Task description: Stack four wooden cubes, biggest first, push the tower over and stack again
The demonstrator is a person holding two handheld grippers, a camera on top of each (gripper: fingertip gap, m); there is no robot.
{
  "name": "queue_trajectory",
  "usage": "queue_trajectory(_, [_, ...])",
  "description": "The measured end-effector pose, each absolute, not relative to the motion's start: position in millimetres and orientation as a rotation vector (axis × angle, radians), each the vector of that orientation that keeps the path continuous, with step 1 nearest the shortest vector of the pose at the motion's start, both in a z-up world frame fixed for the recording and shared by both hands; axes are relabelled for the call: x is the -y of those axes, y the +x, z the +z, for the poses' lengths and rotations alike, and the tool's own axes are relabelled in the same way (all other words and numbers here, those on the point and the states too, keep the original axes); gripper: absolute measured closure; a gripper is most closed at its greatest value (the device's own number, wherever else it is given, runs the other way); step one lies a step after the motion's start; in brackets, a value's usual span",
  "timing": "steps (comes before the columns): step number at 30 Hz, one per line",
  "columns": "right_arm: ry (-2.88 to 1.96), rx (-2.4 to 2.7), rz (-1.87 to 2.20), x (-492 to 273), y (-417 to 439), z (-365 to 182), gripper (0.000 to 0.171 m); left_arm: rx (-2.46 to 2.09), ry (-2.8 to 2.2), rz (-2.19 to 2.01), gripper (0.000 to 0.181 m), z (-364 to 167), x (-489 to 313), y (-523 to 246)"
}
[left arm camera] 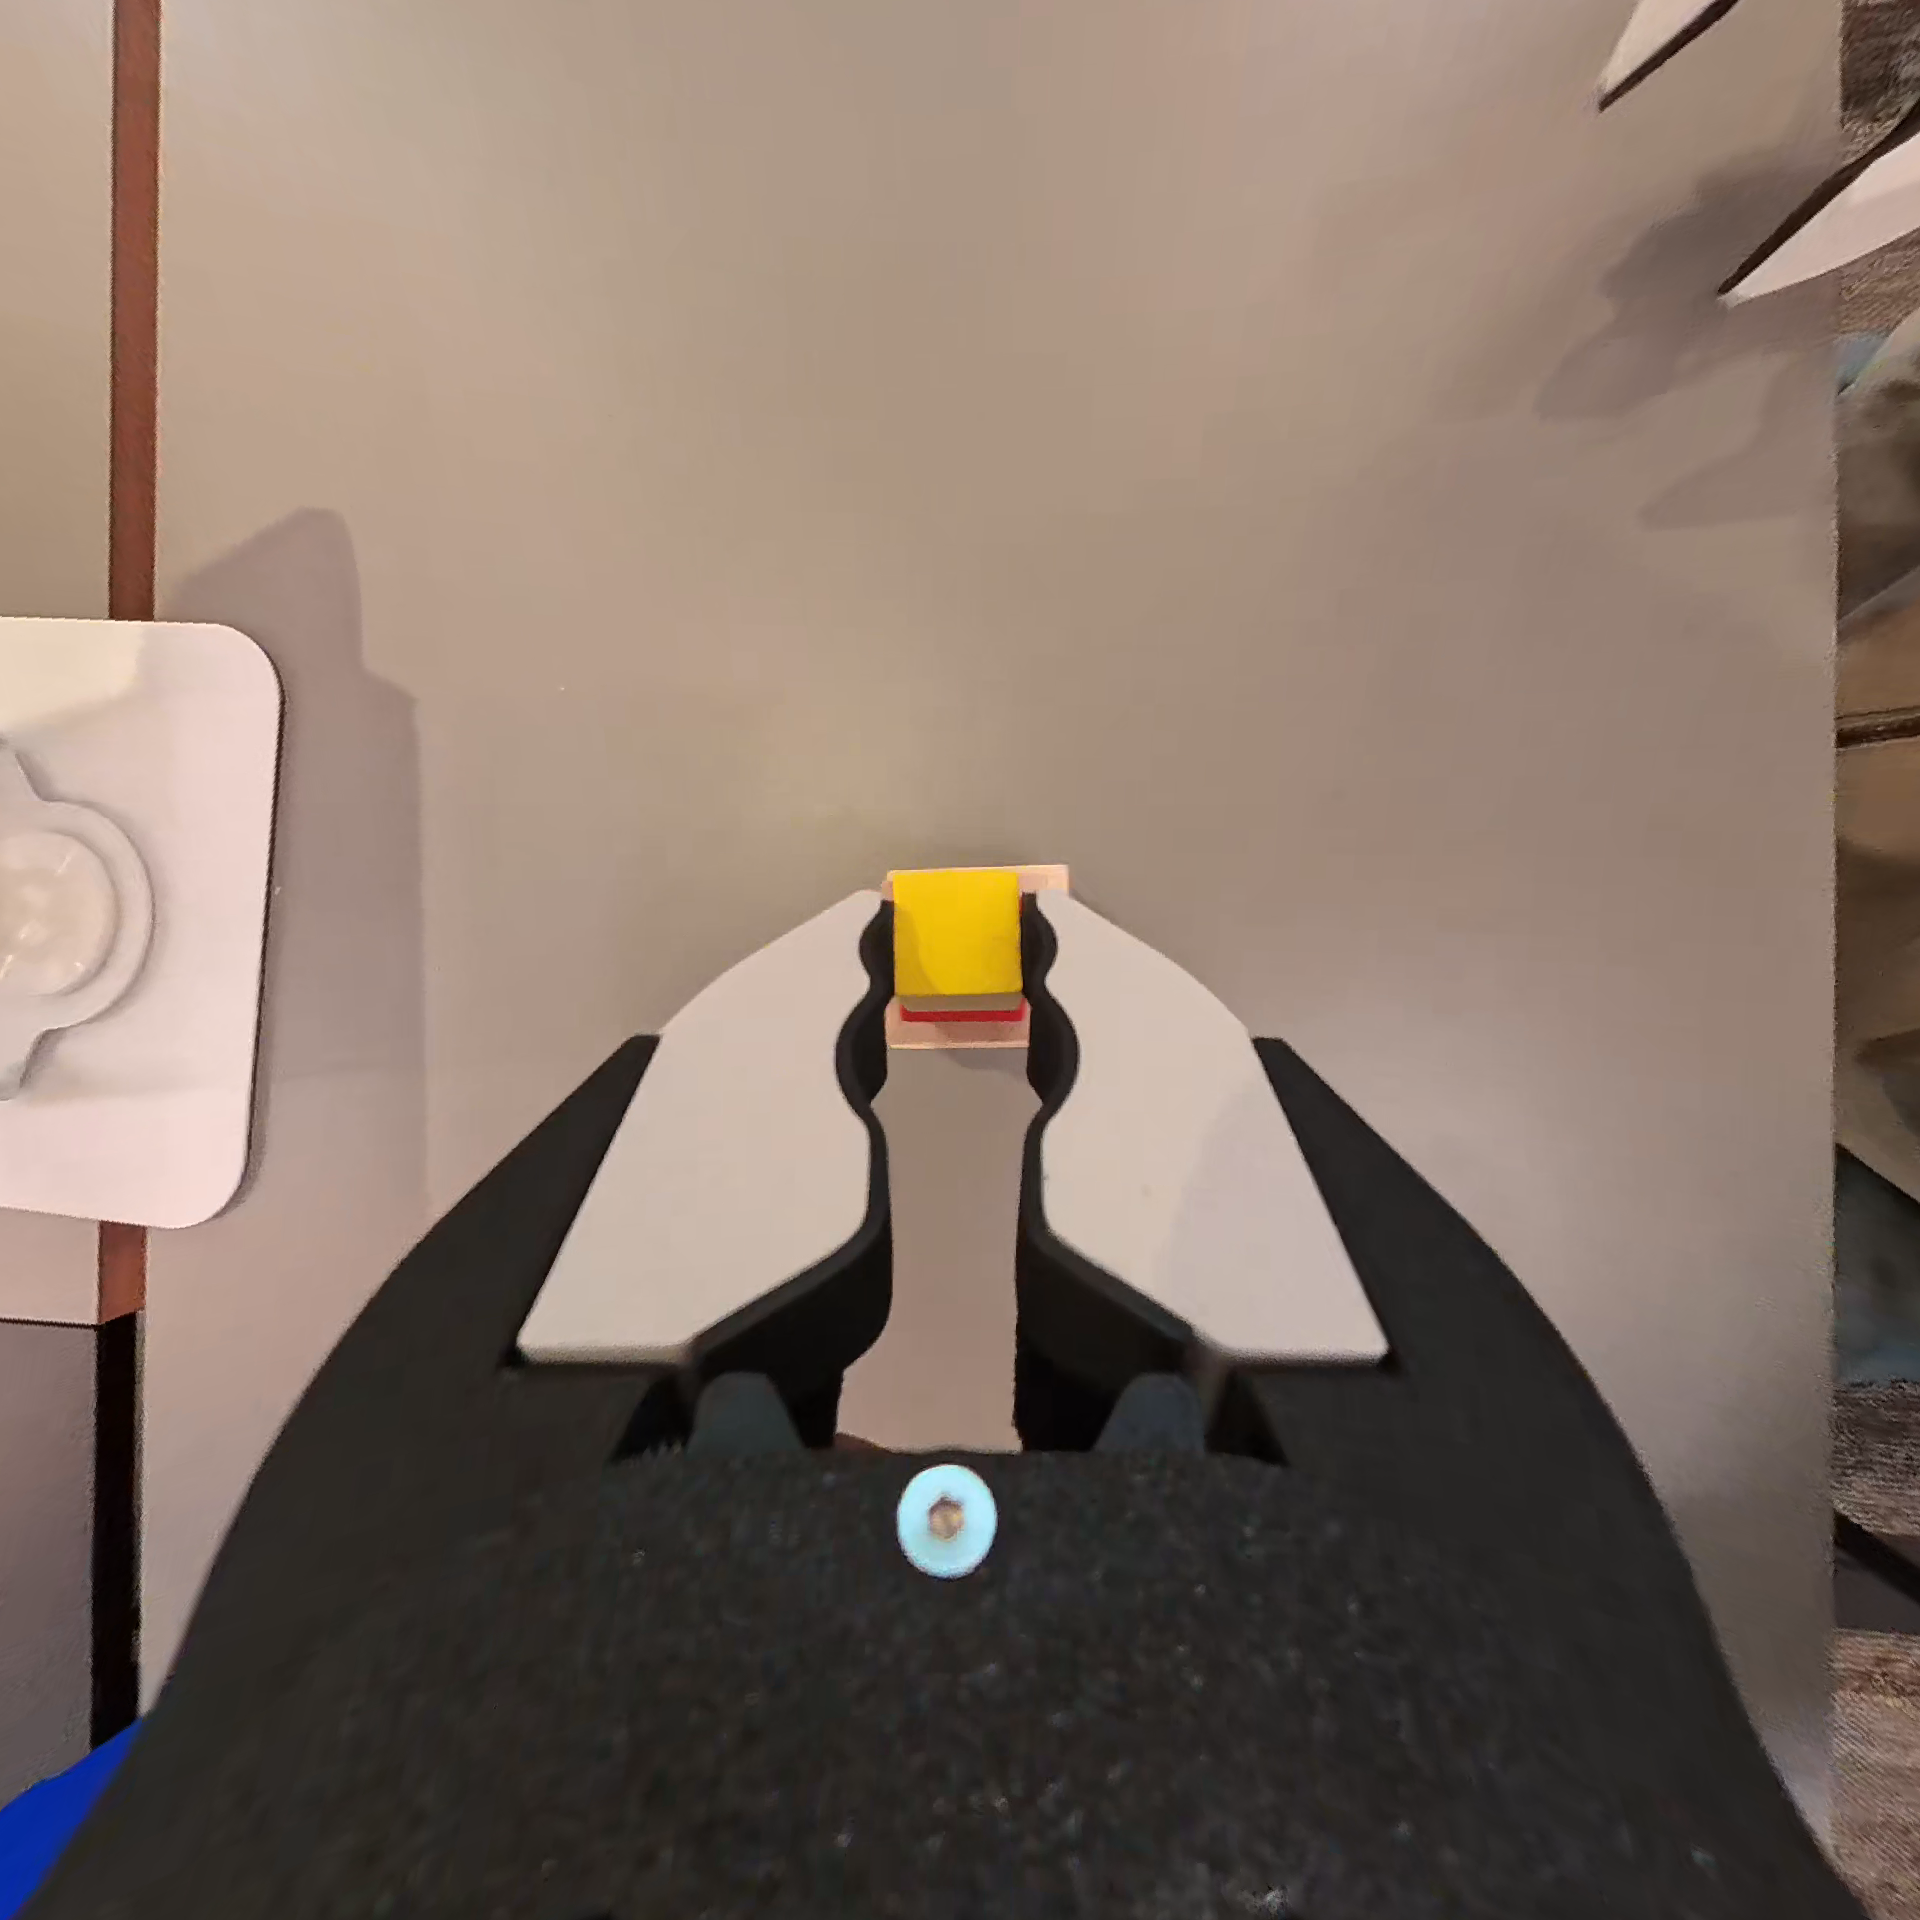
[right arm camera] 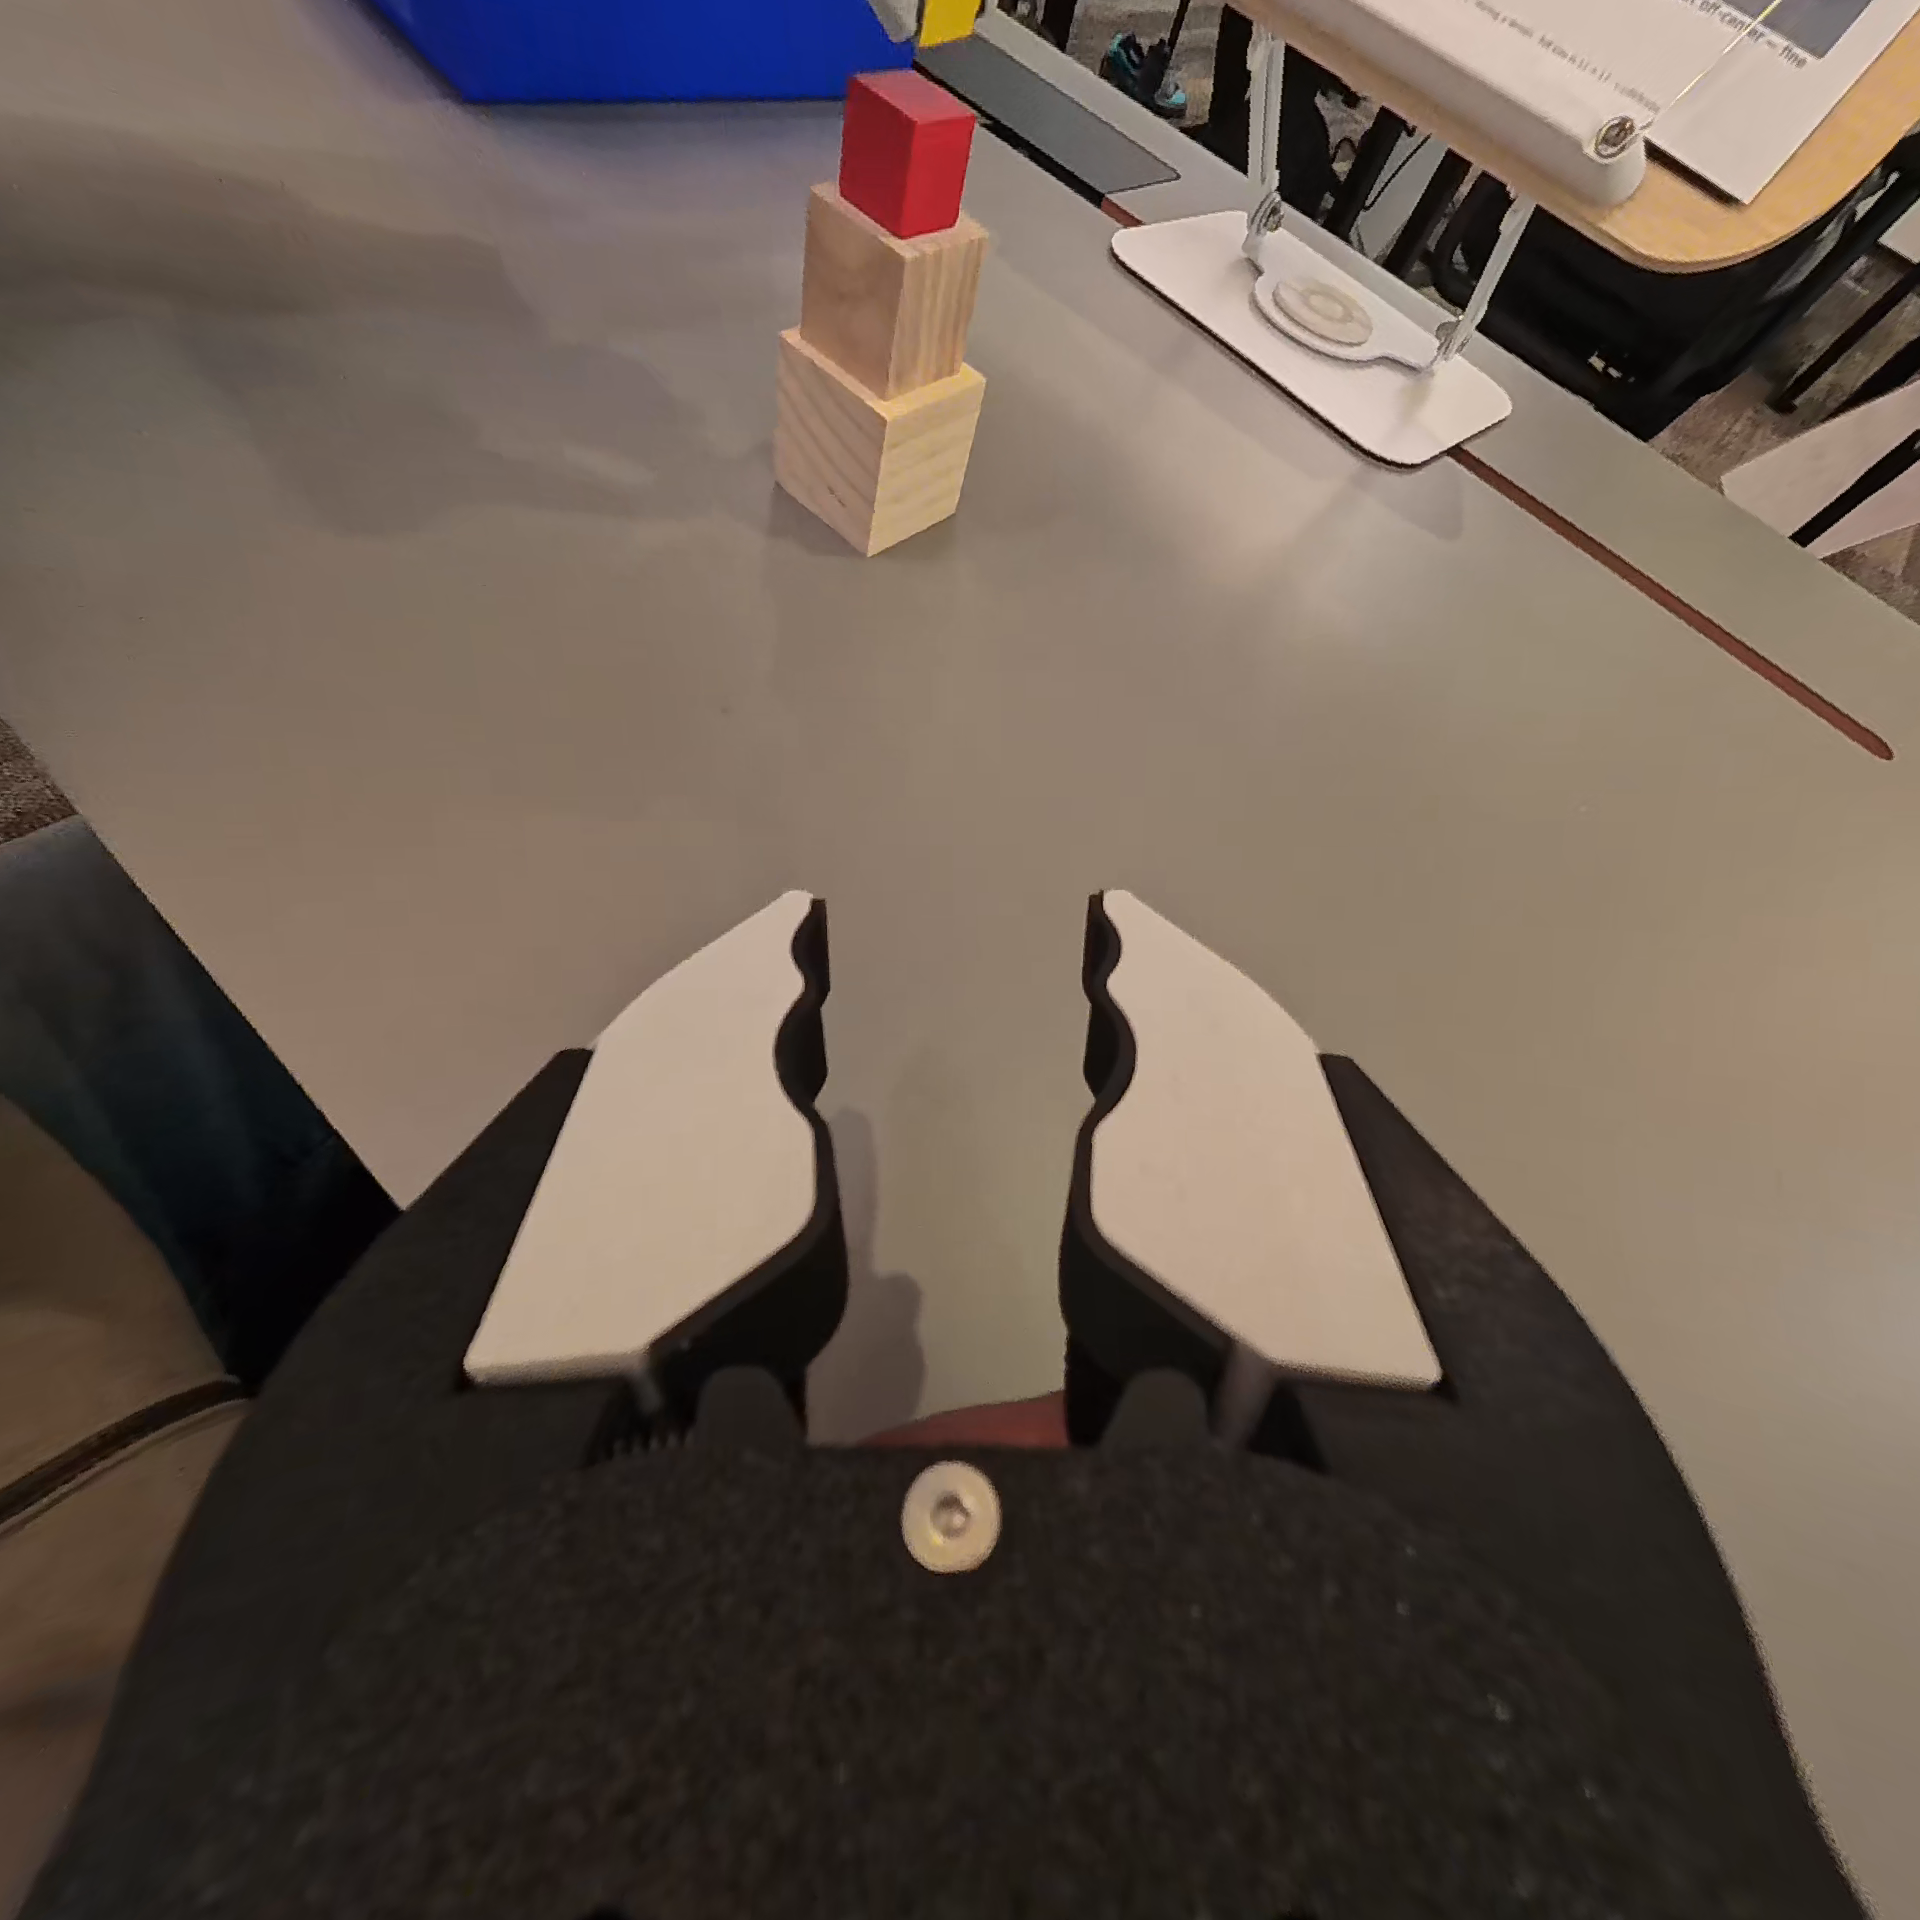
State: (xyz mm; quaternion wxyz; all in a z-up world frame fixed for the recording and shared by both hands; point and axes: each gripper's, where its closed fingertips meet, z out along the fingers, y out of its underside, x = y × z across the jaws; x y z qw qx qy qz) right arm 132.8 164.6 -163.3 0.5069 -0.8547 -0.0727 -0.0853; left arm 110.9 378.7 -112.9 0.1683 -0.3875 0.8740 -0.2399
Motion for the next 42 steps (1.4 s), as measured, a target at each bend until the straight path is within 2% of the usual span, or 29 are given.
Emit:
queue_trajectory(21, [-2.088, 0.168, -0.186, -163.9, 136.6, -171.7, 0.125, -2.513, -1.18, -0.729, 0.158, -125.1, -380.1, 111.9])
queue_trajectory(23, [-2.087, 0.164, -0.19, -163.1, 137.8, -170.8, 0.126, -2.5, -1.193, -0.718, 0.142, -125.3, -382.0, 113.2])
queue_trajectory(27, [-2.091, 0.129, -0.19, -163.9, 142.6, -169.4, 0.127, -2.458, -1.2, -0.766, 0.126, -113.1, -379.5, 110.9])
queue_trajectory(33, [-2.122, 0.114, -0.234, -168.3, 149.4, -169.2, 0.126, -2.084, -1.19, -0.89, 0.117, -56.9, -364.2, 88.1])
queue_trajectory(35, [-2.126, 0.111, -0.244, -170.0, 150.2, -168.9, 0.126, -1.914, -1.202, -0.927, 0.104, -48.9, -352.8, 68.2])
queue_trajectory(37, [-2.131, 0.105, -0.245, -172.2, 149.5, -169.0, 0.126, -1.751, -1.233, -0.992, 0.089, -54.1, -336.7, 44.0])
queue_trajectory(42, [-2.138, 0.114, -0.245, -180.7, 142.7, -167.9, 0.126, -1.391, -1.545, -0.86, 0.077, -118.6, -337.4, -7.5])
